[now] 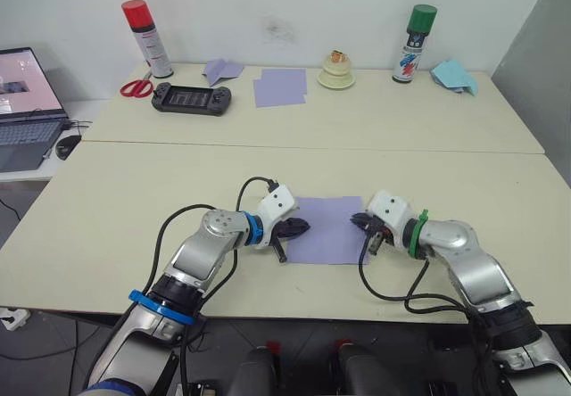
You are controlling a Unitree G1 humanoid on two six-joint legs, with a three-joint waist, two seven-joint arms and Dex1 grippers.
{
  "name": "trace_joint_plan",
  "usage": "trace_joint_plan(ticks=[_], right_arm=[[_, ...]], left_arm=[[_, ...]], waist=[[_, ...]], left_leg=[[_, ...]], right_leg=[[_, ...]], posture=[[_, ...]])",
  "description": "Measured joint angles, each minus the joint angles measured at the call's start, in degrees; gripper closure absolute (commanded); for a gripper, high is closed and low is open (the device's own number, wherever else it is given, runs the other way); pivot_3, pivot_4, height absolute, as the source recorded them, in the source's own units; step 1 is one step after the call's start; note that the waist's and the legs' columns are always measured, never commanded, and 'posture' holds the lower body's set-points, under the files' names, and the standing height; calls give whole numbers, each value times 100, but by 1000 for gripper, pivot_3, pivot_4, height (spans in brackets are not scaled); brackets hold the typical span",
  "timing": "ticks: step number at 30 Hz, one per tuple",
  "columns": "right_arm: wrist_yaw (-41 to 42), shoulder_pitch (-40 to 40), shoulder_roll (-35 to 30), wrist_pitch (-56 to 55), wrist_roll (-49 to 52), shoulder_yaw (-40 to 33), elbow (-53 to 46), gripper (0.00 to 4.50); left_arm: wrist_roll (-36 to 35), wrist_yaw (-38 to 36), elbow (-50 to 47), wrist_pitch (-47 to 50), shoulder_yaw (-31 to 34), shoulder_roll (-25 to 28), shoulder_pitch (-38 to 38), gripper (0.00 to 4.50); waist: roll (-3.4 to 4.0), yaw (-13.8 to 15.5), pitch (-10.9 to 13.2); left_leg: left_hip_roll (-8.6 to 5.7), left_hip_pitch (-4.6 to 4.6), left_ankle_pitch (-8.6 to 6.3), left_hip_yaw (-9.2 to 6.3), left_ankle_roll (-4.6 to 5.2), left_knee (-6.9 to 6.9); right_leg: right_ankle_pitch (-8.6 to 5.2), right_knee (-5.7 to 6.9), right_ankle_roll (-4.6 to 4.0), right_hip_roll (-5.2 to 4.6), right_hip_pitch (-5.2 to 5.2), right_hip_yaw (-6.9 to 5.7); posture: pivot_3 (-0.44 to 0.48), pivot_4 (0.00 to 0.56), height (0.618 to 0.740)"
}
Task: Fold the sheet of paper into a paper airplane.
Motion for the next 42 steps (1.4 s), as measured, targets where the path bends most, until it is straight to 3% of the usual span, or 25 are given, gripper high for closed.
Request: trace_joint_plan(ticks=[6, 11, 23, 38, 42], right_arm=[[-351, -114, 337, 1115, 549, -496, -303, 1055], [-759, -270, 665, 1826, 804, -598, -249, 1055], [-1093, -425, 674, 1102, 612, -434, 575, 1055], [-1584, -860, 1291, 1761, 1121, -890, 927, 1055], [-1584, -882, 1226, 1762, 1132, -882, 1021, 1925]], left_arm=[[14, 10, 70, -25, 34, -64, -2, 4500], [86, 10, 74, -44, 34, -104, -4, 4500], [192, -12, 70, -128, 33, -101, 0, 4500], [263, -26, 69, -200, 12, -91, 11, 4500], [369, -89, 73, -295, -15, -83, 10, 4500]], waist=[[2, -1, -2], [4, 5, -3], [5, 1, -3], [6, 1, -4], [6, 1, -4]], left_leg=[[-1, 8, 3, 1, 4, 0], [-2, 12, 5, 0, 9, 0], [-3, 12, 6, 2, 10, -1], [-2, 12, 6, 2, 10, -1], [-3, 12, 6, 3, 10, -1]], right_leg=[[0, 11, -1, 0, 3, 1], [1, 22, -2, 0, 2, 1], [1, 25, -2, 0, 1, 2], [1, 27, -3, 0, -1, 1], [1, 26, -3, 0, -1, 3]], posture=[[0, 150, 740], [0, 150, 740], [0, 150, 740], [0, 150, 740], [0, 150, 740]])
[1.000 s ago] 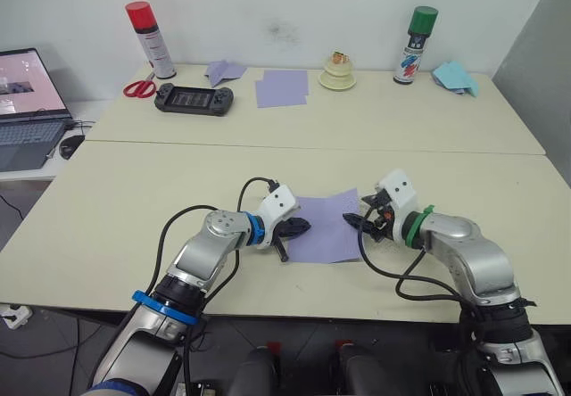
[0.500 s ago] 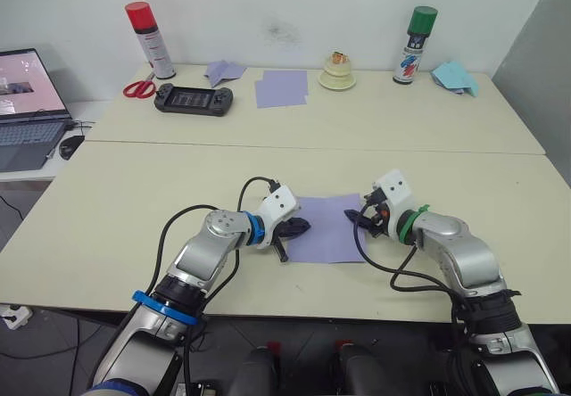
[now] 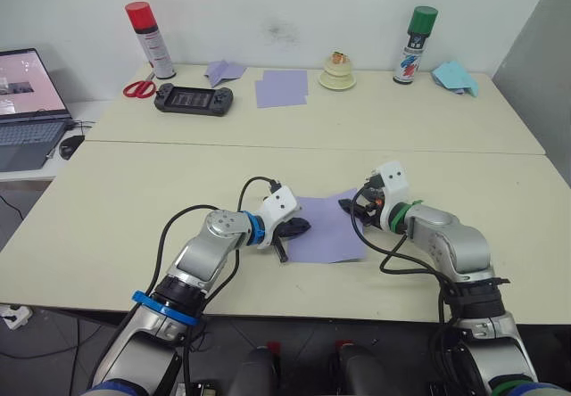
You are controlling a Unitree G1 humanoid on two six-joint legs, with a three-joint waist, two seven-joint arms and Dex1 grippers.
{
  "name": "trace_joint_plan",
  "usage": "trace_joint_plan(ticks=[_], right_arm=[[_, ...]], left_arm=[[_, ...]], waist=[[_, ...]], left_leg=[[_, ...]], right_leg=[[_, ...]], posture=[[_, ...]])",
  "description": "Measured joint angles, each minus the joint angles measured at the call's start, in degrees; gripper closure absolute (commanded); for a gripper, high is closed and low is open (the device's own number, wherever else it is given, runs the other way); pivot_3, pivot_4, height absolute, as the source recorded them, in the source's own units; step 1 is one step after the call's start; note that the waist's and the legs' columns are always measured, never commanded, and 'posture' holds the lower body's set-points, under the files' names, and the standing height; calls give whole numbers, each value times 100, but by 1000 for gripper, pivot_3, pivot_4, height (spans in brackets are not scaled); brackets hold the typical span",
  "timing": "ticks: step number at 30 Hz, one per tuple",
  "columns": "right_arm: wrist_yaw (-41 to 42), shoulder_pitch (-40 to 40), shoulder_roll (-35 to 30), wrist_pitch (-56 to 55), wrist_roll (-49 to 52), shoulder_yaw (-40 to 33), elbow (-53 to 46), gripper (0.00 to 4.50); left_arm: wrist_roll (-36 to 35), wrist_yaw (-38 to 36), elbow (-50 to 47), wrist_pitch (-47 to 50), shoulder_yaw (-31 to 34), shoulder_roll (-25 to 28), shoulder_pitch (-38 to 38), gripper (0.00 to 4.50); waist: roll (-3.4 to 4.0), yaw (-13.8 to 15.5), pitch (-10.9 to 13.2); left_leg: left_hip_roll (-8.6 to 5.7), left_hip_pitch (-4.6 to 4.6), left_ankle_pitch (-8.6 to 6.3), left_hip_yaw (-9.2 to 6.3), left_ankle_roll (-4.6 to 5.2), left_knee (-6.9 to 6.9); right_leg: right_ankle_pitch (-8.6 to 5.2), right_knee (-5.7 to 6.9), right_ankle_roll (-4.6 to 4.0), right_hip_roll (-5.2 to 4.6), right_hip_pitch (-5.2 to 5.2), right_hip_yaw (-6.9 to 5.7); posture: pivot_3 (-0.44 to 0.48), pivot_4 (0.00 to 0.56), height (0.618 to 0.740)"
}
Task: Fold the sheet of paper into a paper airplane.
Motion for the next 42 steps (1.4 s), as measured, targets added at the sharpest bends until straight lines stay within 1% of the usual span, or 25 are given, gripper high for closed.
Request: trace_joint_plan(ticks=[7, 12, 16, 23, 35, 42], right_arm=[[14, 0, -93, -172, -56, 111, 59, 4485], [96, 5, -204, -564, -152, 347, 59, 4485], [254, 43, -507, -1188, -517, 788, 45, 4485], [457, 257, -816, -2114, -1080, 1375, -65, 4485], [594, 444, -953, -3140, -1698, 1659, -71, 4485], [673, 498, -954, -3508, -1910, 1731, 38, 4485]], left_arm=[[60, -28, 0, -34, 2, -1, 0, 4500], [67, -38, 0, -59, 3, 1, 4, 4500], [71, -34, 2, -74, 4, 1, 13, 4500], [74, -32, 18, -83, 17, 2, 12, 4500], [74, -27, 202, -124, 30, 4, -62, 4500], [74, -40, 242, -137, 31, 27, -71, 4500]], waist=[[1, -3, -1], [1, -5, 0], [1, -6, 0], [1, -9, 0], [0, -11, -1], [0, -11, -1]], left_leg=[[0, 0, 0, 0, 1, 0], [0, 0, 0, 0, 1, -1], [0, 0, 0, 0, 1, -1], [0, 0, 0, 1, 0, -1], [3, 6, 0, 0, 1, 0], [4, 10, 0, 0, 1, -1]], right_leg=[[0, 1, 0, 0, 0, 0], [0, 0, 0, 0, 0, 0], [-1, -1, 1, 0, 0, -1], [-1, -2, 1, 1, 0, 0], [-1, 0, 2, 4, 3, 0], [-1, 1, 2, 5, 5, 0]], posture=[[0, 150, 740], [0, 150, 740], [0, 150, 740], [0, 150, 740], [0, 150, 740], [0, 150, 740]])
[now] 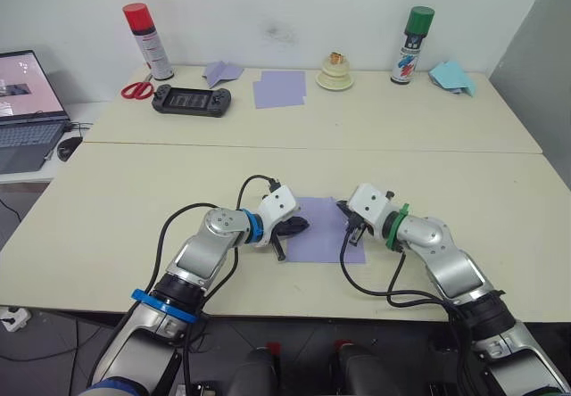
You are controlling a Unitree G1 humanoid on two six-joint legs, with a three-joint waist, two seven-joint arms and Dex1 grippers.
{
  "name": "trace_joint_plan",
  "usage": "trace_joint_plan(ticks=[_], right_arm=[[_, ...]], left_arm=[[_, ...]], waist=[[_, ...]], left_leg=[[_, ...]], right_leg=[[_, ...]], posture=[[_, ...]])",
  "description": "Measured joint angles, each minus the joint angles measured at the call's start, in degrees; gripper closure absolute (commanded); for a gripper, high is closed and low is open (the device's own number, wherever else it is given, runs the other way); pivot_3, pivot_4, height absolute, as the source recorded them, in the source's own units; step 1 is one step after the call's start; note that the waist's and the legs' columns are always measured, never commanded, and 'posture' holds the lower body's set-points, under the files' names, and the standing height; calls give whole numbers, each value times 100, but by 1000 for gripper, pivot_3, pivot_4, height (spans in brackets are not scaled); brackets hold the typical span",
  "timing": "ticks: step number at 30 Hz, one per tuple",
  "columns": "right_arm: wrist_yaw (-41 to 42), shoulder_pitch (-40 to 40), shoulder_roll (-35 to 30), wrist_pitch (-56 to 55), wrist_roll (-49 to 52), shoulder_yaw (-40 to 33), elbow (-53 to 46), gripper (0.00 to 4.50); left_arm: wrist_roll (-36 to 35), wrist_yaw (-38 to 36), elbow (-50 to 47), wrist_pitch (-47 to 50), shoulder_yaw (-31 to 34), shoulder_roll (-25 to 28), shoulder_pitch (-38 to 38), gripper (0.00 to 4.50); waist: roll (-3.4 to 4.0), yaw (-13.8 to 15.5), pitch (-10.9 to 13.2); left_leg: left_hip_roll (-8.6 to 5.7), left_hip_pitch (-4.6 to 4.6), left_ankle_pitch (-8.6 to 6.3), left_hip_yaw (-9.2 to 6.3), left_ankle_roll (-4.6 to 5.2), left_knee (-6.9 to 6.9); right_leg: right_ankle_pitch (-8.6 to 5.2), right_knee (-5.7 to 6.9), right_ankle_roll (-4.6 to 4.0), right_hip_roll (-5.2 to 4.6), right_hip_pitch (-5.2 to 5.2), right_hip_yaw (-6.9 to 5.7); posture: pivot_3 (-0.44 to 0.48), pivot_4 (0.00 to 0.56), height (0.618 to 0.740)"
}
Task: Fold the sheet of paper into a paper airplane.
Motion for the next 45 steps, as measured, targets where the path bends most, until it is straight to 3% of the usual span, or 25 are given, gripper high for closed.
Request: trace_joint_plan(ticks=[15, 45], right_arm=[[10, 12, -72, -1078, -688, 268, 431, 4485], [132, 75, -22, -1513, -911, 372, 729, 4485]], left_arm=[[0, 21, 77, -78, 34, 45, -2, 4500], [11, 155, -121, -69, 67, 212, 176, 4500]], waist=[[0, -7, 0], [1, -20, -2]], left_leg=[[4, 9, 0, 1, 0, -1], [8, 55, -1, 5, 0, -14]], right_leg=[[0, 3, 0, 5, 6, 1], [-8, -4, 7, 6, 42, 5]], posture=[[0, 150, 740], [0, 150, 740]])
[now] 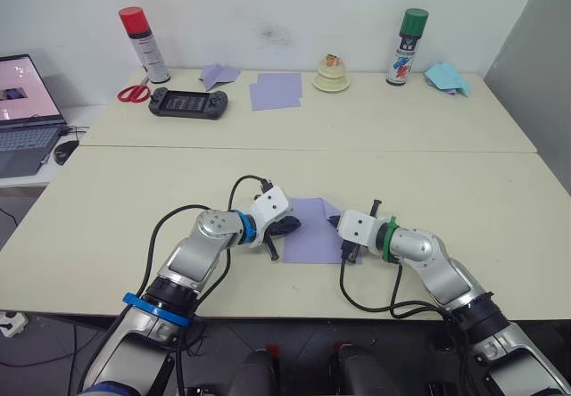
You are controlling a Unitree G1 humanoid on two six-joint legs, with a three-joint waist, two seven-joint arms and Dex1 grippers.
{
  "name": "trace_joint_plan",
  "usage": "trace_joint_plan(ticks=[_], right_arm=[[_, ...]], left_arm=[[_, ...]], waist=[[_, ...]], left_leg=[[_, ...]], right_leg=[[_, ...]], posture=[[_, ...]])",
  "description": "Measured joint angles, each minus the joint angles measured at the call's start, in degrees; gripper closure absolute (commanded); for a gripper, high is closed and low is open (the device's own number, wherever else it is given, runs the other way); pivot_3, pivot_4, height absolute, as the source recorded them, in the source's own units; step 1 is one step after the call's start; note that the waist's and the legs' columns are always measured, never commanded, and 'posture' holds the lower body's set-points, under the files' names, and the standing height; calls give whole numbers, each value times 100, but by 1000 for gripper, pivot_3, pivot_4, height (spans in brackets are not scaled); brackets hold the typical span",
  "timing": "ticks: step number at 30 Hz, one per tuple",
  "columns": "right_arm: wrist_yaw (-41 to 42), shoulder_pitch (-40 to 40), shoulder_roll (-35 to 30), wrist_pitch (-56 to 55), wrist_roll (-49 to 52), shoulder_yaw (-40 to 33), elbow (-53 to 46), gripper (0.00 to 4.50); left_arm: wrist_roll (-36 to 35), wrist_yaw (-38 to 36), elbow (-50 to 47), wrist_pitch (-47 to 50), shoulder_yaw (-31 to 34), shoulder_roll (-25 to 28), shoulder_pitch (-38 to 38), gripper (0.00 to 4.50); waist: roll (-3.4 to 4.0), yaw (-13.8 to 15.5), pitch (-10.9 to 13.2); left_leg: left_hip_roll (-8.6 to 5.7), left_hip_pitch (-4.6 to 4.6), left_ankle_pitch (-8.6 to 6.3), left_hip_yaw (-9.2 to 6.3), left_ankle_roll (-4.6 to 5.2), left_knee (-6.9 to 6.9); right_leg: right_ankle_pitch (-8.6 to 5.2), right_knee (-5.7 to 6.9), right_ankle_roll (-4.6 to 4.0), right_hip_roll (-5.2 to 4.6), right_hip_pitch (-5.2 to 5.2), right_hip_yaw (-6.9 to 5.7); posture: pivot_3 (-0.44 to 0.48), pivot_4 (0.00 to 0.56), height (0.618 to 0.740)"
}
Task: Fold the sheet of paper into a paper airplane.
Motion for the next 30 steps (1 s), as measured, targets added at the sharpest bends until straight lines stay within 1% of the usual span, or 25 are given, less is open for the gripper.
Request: trace_joint_plan(ticks=[16, 30], right_arm=[[-47, -9, 56, -175, -211, 7, 92, 4485], [-45, -15, 240, 82, -378, 20, 4, 4485]], left_arm=[[3, 0, -59, 0, -1, 70, 45, 4500], [5, 4, -52, 0, -1, 75, 53, 4500]], waist=[[1, -6, -1], [1, -9, -6]], left_leg=[[2, 4, 0, 0, 0, -1], [4, 12, 0, 0, 0, -2]], right_leg=[[-1, 0, 1, 2, 2, 0], [-3, -1, 3, 4, 8, 0]], posture=[[0, 150, 740], [0, 150, 740]])
